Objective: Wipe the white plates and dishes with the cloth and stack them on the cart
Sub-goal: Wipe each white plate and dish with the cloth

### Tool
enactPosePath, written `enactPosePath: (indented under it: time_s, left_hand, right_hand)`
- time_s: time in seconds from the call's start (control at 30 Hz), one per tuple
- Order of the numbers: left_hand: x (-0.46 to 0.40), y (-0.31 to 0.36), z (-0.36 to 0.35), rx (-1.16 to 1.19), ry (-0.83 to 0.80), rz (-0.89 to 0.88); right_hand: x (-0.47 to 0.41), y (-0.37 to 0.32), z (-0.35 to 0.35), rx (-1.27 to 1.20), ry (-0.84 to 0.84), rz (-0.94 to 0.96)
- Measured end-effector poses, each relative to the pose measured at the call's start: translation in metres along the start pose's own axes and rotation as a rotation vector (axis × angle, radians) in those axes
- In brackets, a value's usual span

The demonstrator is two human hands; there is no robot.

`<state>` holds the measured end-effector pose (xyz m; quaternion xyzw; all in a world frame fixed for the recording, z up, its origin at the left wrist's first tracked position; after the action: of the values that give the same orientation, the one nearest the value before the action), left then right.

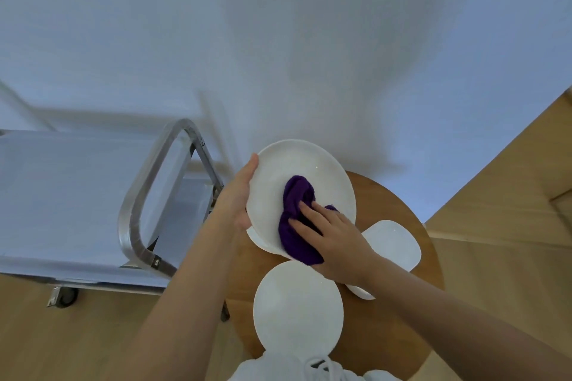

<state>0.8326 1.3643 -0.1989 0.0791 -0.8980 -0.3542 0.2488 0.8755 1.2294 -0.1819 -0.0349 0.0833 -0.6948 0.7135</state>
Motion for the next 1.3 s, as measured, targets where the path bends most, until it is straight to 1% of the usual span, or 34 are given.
enactPosePath:
  time_s: [0.03,0.1,0.13,0.17,0.2,0.3,0.33,0.4,0.47,0.53,0.67,0.7,0.77,0.83,0.9,1.0,1.07,1.1,1.17,1.23,1.3]
  left_hand:
    - [0.001,0.003,0.004,-0.031,0.024,0.005]
    - [0.003,0.011,0.015,-0.124,0.121,0.019]
    - [0.004,0.015,0.021,-0.156,0.162,0.023]
    - [0.004,0.019,0.026,-0.171,0.188,0.022]
    - [0.003,0.022,0.03,-0.186,0.205,0.021]
    - [0.0,0.018,0.038,-0.222,0.214,0.022]
    - [0.0,0.014,0.042,-0.248,0.239,0.011]
    - [0.006,0.005,0.053,-0.303,0.344,-0.027]
    - [0.012,-0.009,0.058,-0.268,0.404,-0.034]
    - [0.011,-0.028,0.058,-0.156,0.372,-0.024]
    - [0.013,-0.038,0.065,0.1,0.376,-0.114]
    - [0.012,-0.037,0.067,0.127,0.37,-0.115]
    - [0.009,-0.036,0.067,0.096,0.367,-0.086]
    - [0.011,-0.035,0.066,0.021,0.443,-0.054]
    - [0.016,-0.032,0.068,-0.03,0.534,-0.06]
    - [0.021,-0.025,0.067,-0.091,0.57,-0.079]
    - [0.023,-0.017,0.067,-0.135,0.597,-0.105]
    - [0.025,-0.011,0.065,-0.178,0.608,-0.129]
    - [0.028,0.003,0.059,-0.273,0.616,-0.196]
    - [0.034,0.019,0.052,-0.392,0.626,-0.281]
    - [0.041,0.034,0.036,-0.545,0.61,-0.378]
  right_hand:
    - [0.003,-0.003,0.004,-0.01,0.041,0.017]
    - [0.007,-0.01,0.015,-0.052,0.121,0.075]
    - [0.007,-0.012,0.02,-0.1,0.148,0.082]
    - [0.005,-0.009,0.026,-0.202,0.163,0.049]
    - [0.003,-0.003,0.032,-0.364,0.167,-0.037]
    - [0.002,0.025,0.03,-0.971,0.178,-0.409]
    - [0.003,0.032,0.026,-1.148,0.208,-0.469]
    - [0.002,0.039,0.026,-1.42,0.296,-0.469]
    - [0.0,0.041,0.029,-1.647,0.339,-0.397]
    - [-0.002,0.041,0.031,-1.821,0.348,-0.351]
    - [0.002,0.052,0.02,-2.032,0.351,-0.389]
    - [0.005,0.056,0.015,-2.06,0.348,-0.405]
    - [0.013,0.062,0.004,-2.095,0.323,-0.446]
    - [0.021,0.064,-0.007,-2.108,0.283,-0.482]
    - [0.028,0.065,-0.014,-2.094,0.234,-0.532]
    - [0.037,0.069,-0.02,-2.022,0.186,-0.687]
    - [0.042,0.077,-0.021,-1.876,0.207,-0.84]
    - [0.044,0.084,-0.021,-1.771,0.243,-0.916]
    - [0.047,0.097,-0.014,-1.568,0.371,-1.029]
    - [0.044,0.104,0.001,-1.403,0.473,-1.052]
    - [0.03,0.105,0.021,-1.261,0.494,-0.986]
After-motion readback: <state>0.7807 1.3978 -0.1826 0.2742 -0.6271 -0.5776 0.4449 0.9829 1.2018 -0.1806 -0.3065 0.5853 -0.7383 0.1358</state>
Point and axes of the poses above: each hand's wrist, its own x-axis away from the middle knuckle, its own z-axis out of the back of the hand, y = z × x, the point moved 8 cm from there along -x, towards the middle knuckle, and after that the axes turned 14 degrees about -y, right-handed, at the moved point
